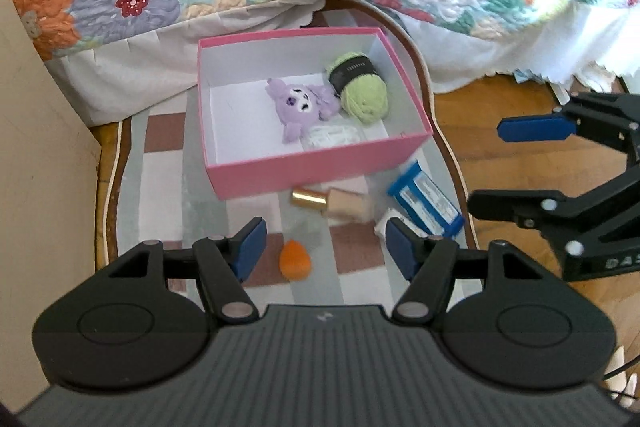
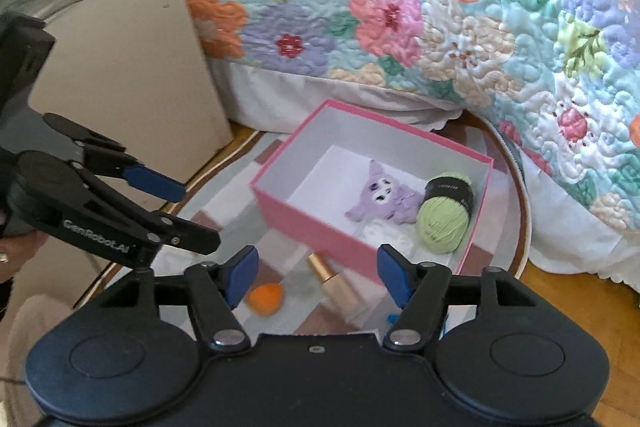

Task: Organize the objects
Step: 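Open the left tool to release the plush toy and withdraw, then move the left tool to the white wet-wipes pack and close on it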

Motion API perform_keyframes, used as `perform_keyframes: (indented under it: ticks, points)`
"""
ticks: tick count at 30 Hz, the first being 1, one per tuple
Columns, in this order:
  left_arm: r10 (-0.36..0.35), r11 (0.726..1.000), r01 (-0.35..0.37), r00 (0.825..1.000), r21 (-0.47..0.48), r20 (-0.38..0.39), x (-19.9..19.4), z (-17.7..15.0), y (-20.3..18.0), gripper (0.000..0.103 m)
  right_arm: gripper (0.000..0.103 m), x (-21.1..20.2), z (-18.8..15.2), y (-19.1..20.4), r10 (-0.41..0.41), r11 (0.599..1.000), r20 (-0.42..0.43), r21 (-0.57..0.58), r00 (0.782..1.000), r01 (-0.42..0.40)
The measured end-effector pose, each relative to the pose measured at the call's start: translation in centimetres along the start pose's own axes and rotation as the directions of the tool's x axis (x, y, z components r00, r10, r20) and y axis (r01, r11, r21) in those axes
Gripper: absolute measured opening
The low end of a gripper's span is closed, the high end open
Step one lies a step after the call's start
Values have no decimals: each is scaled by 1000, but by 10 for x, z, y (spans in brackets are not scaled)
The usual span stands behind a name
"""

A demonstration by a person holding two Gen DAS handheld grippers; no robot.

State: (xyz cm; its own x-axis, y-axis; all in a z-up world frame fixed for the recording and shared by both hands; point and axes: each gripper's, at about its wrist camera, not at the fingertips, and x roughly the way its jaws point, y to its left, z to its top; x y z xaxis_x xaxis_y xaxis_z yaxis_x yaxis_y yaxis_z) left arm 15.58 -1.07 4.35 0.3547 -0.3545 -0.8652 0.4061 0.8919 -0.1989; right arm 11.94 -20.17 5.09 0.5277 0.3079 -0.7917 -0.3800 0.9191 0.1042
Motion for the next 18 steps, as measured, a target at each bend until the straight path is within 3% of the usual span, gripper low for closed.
perform_keyframes:
  ticks: [9, 14, 18]
  points:
    - [-75, 997, 75, 997, -1, -31, 28, -37, -25, 65, 76, -10, -53, 9, 42, 997, -36, -62, 998, -45]
    - [-118, 993, 118, 992, -4, -46, 63, -50, -35, 65, 76, 10, -87, 3, 59, 995, -66, -71, 996, -64]
    - [-109, 994, 109, 992, 4, -70, 91, -55, -42, 65, 76, 34, -110, -6, 45, 998, -91, -50, 995, -50]
